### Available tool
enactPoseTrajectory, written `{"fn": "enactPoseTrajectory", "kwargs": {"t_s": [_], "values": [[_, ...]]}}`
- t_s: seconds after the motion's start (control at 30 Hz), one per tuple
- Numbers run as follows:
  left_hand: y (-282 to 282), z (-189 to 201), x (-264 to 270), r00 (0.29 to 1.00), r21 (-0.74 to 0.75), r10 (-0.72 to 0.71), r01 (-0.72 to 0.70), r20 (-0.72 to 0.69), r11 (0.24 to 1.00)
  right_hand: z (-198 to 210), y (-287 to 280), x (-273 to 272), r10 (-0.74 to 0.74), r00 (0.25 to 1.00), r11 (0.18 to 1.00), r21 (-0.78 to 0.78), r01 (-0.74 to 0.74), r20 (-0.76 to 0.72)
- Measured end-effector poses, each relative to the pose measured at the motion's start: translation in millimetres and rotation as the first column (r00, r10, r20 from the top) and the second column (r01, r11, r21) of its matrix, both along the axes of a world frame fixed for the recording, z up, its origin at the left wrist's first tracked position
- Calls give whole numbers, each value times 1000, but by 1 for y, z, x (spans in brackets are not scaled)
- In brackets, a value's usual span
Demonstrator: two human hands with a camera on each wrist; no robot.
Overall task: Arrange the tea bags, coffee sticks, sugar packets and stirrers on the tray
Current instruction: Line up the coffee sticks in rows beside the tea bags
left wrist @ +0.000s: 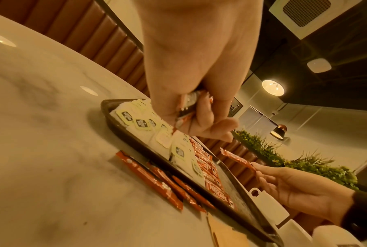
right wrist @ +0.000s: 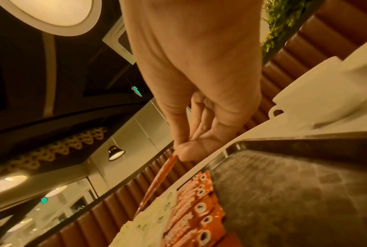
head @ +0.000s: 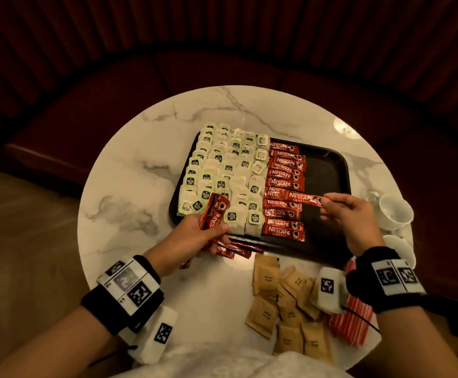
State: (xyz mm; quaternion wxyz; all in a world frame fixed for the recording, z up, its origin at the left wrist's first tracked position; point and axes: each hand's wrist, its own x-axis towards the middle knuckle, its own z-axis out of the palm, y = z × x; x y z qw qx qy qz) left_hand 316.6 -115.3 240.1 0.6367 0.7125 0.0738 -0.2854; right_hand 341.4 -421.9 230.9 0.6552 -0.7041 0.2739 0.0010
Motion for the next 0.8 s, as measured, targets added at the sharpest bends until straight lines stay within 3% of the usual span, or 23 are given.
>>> {"fn": "enactPoseTrajectory", "kwargs": {"t_s": [0.33, 0.67, 0.8], "values": [[-5, -5, -3, 999, 46, -42, 43, -14, 998, -47, 4, 49, 50, 985, 978, -191, -82, -165], [-2, -10, 0, 1000, 70, -17, 18, -13, 997, -48, 11, 61, 16, 986, 942, -329, -72, -169], [-3, -13, -1, 1000, 63, -19, 21, -23, 998, -50, 9, 63, -22, 982, 956, -292, -34, -185]]}}
